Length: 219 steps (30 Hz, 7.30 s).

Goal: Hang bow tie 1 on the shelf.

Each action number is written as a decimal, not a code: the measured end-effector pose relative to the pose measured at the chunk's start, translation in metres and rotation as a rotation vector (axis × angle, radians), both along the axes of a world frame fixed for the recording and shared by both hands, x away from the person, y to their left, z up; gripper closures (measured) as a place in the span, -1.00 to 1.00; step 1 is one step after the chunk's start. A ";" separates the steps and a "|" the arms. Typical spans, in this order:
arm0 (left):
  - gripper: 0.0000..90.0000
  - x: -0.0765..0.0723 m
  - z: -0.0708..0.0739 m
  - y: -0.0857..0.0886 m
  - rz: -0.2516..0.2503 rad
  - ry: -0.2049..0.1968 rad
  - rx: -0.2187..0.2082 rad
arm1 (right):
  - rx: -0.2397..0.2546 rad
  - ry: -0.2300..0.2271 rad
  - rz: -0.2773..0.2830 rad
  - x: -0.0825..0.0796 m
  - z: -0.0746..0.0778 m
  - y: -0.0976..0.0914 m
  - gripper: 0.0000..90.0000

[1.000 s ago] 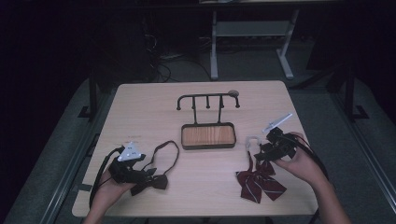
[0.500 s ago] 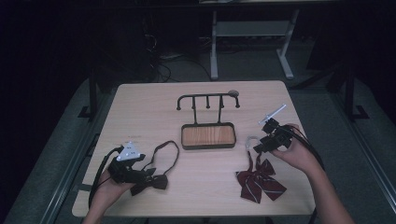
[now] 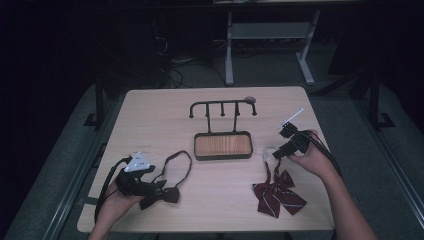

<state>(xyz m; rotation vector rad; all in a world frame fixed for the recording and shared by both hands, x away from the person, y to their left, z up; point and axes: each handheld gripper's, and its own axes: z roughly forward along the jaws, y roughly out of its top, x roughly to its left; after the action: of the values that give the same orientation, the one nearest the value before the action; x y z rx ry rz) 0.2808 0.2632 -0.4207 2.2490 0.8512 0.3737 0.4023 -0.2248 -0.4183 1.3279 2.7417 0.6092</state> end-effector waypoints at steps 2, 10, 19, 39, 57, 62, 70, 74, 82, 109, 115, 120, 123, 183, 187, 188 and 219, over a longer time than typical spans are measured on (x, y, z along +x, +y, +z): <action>-0.28 0.000 0.000 0.000 0.001 0.000 -0.002 | -0.014 0.006 -0.002 0.001 -0.002 0.001 0.27; -0.28 0.000 0.000 0.000 -0.001 0.000 0.002 | -0.049 0.028 -0.037 0.008 -0.010 0.001 0.37; -0.28 0.000 0.000 0.000 -0.001 0.002 0.002 | -0.080 0.046 -0.062 0.013 -0.017 0.004 0.47; -0.28 0.000 0.000 0.000 -0.007 0.006 0.005 | -0.145 0.054 -0.054 0.013 -0.023 0.010 0.79; -0.28 0.000 -0.002 -0.002 -0.010 0.019 0.008 | -0.033 0.043 0.012 -0.005 0.008 0.000 0.93; -0.28 0.000 -0.002 -0.002 -0.011 0.020 0.010 | -0.010 0.016 0.054 -0.014 0.025 0.004 0.93; -0.28 0.000 -0.002 -0.002 -0.012 0.020 0.008 | 0.024 -0.009 0.100 -0.025 0.047 0.011 0.93; -0.28 0.000 -0.002 -0.002 -0.009 0.023 0.006 | 0.044 -0.012 0.130 -0.029 0.056 0.016 0.93; -0.28 0.000 -0.002 -0.002 -0.013 0.022 0.009 | 0.060 -0.024 0.166 -0.035 0.071 0.023 0.93; -0.28 0.001 -0.002 -0.001 -0.007 0.016 0.003 | 0.094 -0.086 0.234 -0.042 0.118 0.036 0.93; -0.28 0.001 -0.002 -0.001 -0.010 0.015 0.005 | 0.087 -0.108 0.240 -0.040 0.128 0.039 0.93; -0.28 0.000 -0.001 -0.001 -0.011 0.015 0.007 | 0.082 -0.111 0.239 -0.037 0.135 0.041 0.93; -0.28 0.001 -0.002 -0.001 -0.010 0.016 0.004 | 0.084 -0.113 0.238 -0.034 0.138 0.043 0.93; -0.28 0.001 -0.003 -0.002 -0.025 0.026 0.013 | 0.079 -0.063 0.086 0.042 0.135 0.042 0.84; -0.28 0.001 -0.003 -0.001 -0.023 0.026 0.009 | 0.087 -0.065 0.092 0.042 0.135 0.042 0.80; -0.28 0.001 -0.003 -0.001 -0.023 0.026 0.009 | 0.085 -0.063 0.096 0.041 0.135 0.042 0.80; -0.28 0.002 -0.005 -0.001 -0.020 0.033 0.014 | 0.161 0.000 0.157 0.014 0.095 0.032 0.45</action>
<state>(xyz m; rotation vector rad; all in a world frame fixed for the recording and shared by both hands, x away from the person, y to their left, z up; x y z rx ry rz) 0.2829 0.2624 -0.4253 2.2809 0.8451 0.3348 0.4165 -0.1931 -0.3230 1.1443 2.8696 0.8567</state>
